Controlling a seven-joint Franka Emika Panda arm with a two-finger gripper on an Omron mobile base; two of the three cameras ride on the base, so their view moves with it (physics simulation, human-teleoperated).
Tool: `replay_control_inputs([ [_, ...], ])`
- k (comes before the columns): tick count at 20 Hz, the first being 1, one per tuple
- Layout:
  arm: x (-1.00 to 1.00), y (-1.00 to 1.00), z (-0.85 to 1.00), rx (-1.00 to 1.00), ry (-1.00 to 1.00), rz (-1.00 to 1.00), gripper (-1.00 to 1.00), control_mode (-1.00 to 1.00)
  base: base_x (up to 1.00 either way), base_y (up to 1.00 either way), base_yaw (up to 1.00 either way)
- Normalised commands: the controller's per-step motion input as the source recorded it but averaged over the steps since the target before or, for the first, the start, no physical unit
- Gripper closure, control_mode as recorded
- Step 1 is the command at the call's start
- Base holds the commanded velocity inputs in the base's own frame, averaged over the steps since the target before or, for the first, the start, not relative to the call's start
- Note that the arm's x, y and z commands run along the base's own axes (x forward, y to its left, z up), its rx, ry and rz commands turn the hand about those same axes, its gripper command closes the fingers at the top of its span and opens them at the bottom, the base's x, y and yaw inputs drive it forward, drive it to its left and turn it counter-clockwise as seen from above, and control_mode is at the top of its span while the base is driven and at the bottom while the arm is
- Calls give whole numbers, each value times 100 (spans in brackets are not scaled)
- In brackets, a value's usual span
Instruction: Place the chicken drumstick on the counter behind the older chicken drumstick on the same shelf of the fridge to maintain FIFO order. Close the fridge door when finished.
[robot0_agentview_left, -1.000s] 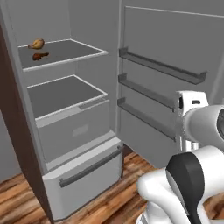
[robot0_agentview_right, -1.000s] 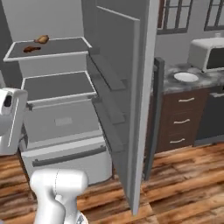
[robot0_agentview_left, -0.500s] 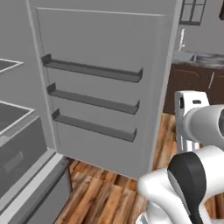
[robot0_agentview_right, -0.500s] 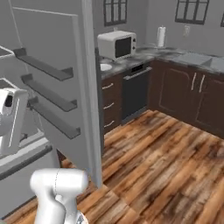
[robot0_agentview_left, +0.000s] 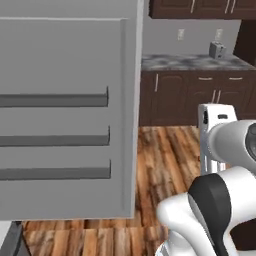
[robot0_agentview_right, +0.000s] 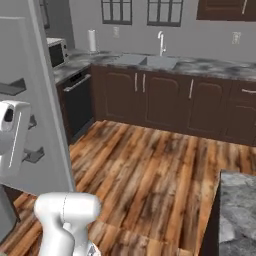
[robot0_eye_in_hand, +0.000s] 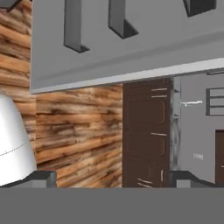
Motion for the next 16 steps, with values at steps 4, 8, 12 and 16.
replay_control_inputs([
  [4,0,0,0,0,0,0,-100,100,5,-77,-47],
  [8,0,0,0,0,0,0,-100,100,53,-72,-25],
  [12,0,0,0,0,0,0,-100,100,100,-21,-2],
  [16,0,0,0,0,0,0,-100,100,100,0,2],
])
